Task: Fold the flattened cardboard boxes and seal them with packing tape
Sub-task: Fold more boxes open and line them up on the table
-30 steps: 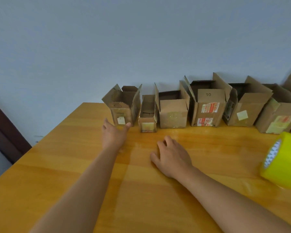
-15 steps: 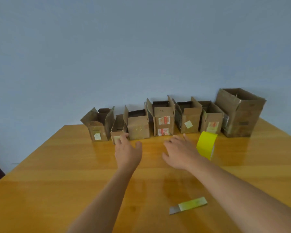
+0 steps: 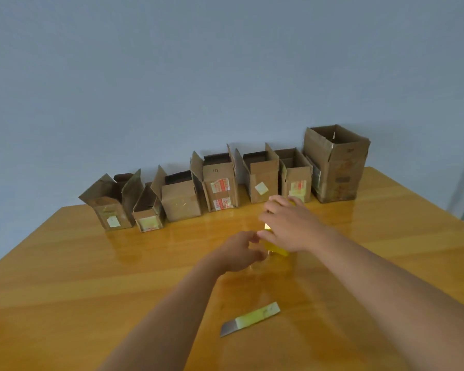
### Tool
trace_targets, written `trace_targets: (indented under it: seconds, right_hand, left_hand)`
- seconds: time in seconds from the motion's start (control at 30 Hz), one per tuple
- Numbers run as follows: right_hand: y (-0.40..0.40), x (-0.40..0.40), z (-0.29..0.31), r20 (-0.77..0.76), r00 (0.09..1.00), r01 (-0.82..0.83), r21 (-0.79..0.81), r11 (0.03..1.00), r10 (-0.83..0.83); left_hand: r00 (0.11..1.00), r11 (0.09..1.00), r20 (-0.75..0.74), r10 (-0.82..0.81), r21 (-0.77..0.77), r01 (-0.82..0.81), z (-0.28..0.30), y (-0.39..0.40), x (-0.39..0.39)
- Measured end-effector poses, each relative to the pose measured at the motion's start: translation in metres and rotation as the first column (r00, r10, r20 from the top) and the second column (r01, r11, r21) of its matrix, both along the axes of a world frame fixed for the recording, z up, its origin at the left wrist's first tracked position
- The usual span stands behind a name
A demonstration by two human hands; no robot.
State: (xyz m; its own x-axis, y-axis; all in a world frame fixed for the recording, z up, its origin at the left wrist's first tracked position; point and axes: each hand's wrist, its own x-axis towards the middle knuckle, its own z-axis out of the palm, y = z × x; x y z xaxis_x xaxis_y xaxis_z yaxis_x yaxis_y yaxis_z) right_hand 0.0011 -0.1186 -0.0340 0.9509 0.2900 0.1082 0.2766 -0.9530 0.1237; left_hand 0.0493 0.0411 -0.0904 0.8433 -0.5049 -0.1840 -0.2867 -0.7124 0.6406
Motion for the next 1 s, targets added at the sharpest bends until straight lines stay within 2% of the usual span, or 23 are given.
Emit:
trace_targets:
  seconds: [0.07, 0.2, 0.43, 0.53, 0.6, 0.8, 1.0]
  right_hand:
    - [-0.004, -0.001, 0.004, -0.011, 1.0, -0.005, -0.068, 0.998, 0.004]
    - [-0.009, -0.01, 0.013, -0.024, 0.999, 0.035, -0.123, 0.992, -0.038]
    - [-0.049, -0.051, -0.005, -0.222, 0.967, 0.149, 0.087, 0.985, -0.127]
    - [-0.051, -0.066, -0.029, -0.232, 0.962, 0.194, 0.214, 0.957, -0.143]
    - [-0.05, -0.071, -0.04, -0.246, 0.956, 0.222, 0.242, 0.945, -0.162]
    - [-0.025, -0.079, -0.041, -0.153, 0.969, 0.209, 0.096, 0.973, -0.193]
    - [-0.024, -0.089, -0.045, -0.08, 0.973, 0.226, 0.1, 0.969, -0.218]
  left_hand:
    - [0.999, 0.999, -0.035, -0.037, 0.03, 0.038, -0.006, -0.001, 0.002]
    - [0.998, 0.995, 0.042, -0.055, 0.083, 0.052, -0.01, -0.006, 0.001]
    - [0.996, 0.996, 0.037, -0.086, 0.012, 0.086, -0.01, -0.009, -0.005]
    - [0.994, 0.994, 0.059, -0.097, 0.054, 0.093, -0.008, 0.0, -0.009]
    - [0.991, 0.991, 0.094, -0.097, 0.101, 0.087, -0.007, 0.009, -0.011]
    - [0.97, 0.987, 0.228, -0.089, 0.149, 0.055, -0.011, 0.023, -0.018]
    - [0.939, 0.976, 0.313, -0.144, 0.203, 0.082, -0.007, 0.016, -0.036]
